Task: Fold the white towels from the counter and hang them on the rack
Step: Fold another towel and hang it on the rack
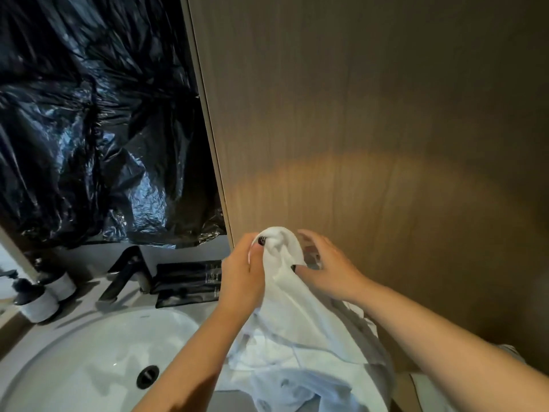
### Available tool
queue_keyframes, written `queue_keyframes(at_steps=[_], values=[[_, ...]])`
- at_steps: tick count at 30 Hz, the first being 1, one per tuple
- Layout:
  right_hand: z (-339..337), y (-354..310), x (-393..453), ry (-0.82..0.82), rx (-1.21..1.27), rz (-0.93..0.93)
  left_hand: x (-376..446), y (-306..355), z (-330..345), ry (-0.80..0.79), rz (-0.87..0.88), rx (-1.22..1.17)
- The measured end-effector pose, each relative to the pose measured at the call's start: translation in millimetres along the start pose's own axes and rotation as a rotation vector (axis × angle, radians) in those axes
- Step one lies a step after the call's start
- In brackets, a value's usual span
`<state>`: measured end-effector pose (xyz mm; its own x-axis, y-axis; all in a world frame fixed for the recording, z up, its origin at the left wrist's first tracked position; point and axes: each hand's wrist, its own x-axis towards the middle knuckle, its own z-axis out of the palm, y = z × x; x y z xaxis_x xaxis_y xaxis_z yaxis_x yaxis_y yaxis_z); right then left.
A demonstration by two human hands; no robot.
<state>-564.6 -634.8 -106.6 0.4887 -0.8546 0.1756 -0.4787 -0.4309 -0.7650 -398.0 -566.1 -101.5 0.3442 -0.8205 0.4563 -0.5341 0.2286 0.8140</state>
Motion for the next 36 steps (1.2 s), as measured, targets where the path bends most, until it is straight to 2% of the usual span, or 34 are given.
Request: queue_keyframes(at_steps=[4, 8, 11, 16, 21, 25, 28, 36], values=[[-1, -37, -5, -0.019, 0.107, -0.073, -1, 30, -26, 0.033, 0.065, -0.110], [2, -69, -20, 0.032, 0.127, -0.089, -10, 42, -70, 0.011, 0.142, -0.097], [6, -93, -28, 0.139, 0.139, -0.076, -19, 39, -109, 0.006, 0.162, -0.009], [21, -136, -45, 0.310, 0.195, -0.118, -39, 22, -168, -0.026, 0.094, 0.132], [21, -173, -67, 0.531, 0.183, -0.132, -57, 2, -204, -0.025, 0.100, 0.191], [19, -195, -92, 0.635, 0.122, -0.130, -67, 5, -213, -0.022, 0.072, 0.078], [10, -212, -111, 0.774, 0.088, -0.104, -69, 17, -215, -0.039, 0.040, -0.064], [-37, -269, -167, 1.142, 0.077, -0.205, -81, 69, -191, -0.141, 0.116, -0.326]])
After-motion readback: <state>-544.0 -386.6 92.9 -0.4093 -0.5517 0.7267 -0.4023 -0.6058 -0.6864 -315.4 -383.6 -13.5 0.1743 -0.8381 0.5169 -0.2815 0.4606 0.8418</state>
